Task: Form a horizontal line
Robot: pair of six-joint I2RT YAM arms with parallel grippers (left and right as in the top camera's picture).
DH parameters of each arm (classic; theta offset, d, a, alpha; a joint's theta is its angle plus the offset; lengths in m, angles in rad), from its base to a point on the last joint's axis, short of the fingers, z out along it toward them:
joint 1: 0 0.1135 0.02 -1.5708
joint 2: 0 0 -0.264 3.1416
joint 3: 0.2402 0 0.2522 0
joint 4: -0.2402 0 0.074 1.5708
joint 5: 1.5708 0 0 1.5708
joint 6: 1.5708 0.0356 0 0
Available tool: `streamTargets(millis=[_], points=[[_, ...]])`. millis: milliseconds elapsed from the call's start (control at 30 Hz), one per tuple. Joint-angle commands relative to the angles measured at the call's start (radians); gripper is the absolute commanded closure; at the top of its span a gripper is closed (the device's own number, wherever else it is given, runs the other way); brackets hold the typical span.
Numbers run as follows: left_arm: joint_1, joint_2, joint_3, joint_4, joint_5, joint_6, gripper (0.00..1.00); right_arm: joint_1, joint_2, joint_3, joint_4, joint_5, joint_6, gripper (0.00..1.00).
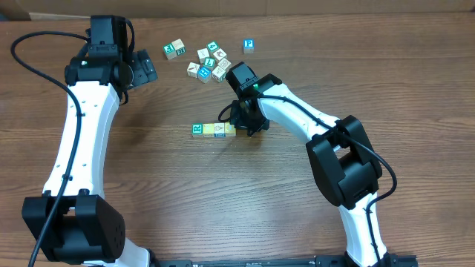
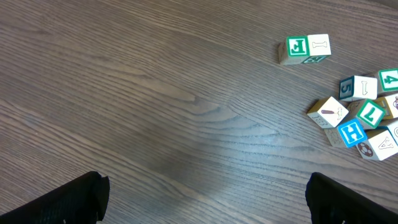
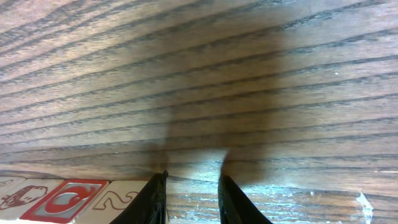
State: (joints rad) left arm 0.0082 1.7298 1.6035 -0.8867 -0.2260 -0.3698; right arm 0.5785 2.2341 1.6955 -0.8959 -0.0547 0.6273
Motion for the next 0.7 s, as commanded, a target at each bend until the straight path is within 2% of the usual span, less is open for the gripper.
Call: streamTargets(millis=[0,133,233,267,300,333,367,400,433,467,667], points=[[-0.003,0.003,0.002,0.001,-0.017,0.004,0.00,-0.005,-0.011,-0.007,-0.029,0.078,-0.008,0.81],[-0.003,0.003,0.002,0.001,-0.017,0.004,0.00,-0.038,-0.023,0.028,-0.093,0.078,-0.057,0.85],[-0.003,0.003,0.002,0.001,-0.017,0.004,0.00,-0.069,-0.046,0.070,-0.137,0.077,-0.116,0.83],[-0.003,0.003,0.002,0.001,-0.017,0.004,0.01,-0.077,-0.051,0.079,-0.142,0.077,-0.138,0.80],[-0.003,0.003,0.002,0.001,-0.017,0.004,0.01,-0.089,-0.056,0.086,-0.146,0.077,-0.166,0.69],[-0.003,0.003,0.002,0.001,-0.017,0.004,0.00,-0.097,-0.058,0.087,-0.146,0.077,-0.179,0.63],[-0.003,0.003,0.002,0.001,-0.017,0.004,0.01,-0.107,-0.058,0.087,-0.151,0.077,-0.190,0.43],[-0.003,0.003,0.002,0.001,-0.017,0.004,0.00,-0.113,-0.058,0.087,-0.157,0.077,-0.190,0.31],[-0.003,0.003,0.002,0.001,-0.017,0.004,0.00,-0.121,-0.058,0.087,-0.169,0.077,-0.190,0.10],[-0.003,0.003,0.002,0.001,-0.017,0.004,0.00,-0.127,-0.058,0.086,-0.179,0.077,-0.190,0.00],[-0.003,0.003,0.002,0.001,-0.017,0.004,0.00,-0.138,-0.058,0.086,-0.165,0.077,-0.190,0.00]])
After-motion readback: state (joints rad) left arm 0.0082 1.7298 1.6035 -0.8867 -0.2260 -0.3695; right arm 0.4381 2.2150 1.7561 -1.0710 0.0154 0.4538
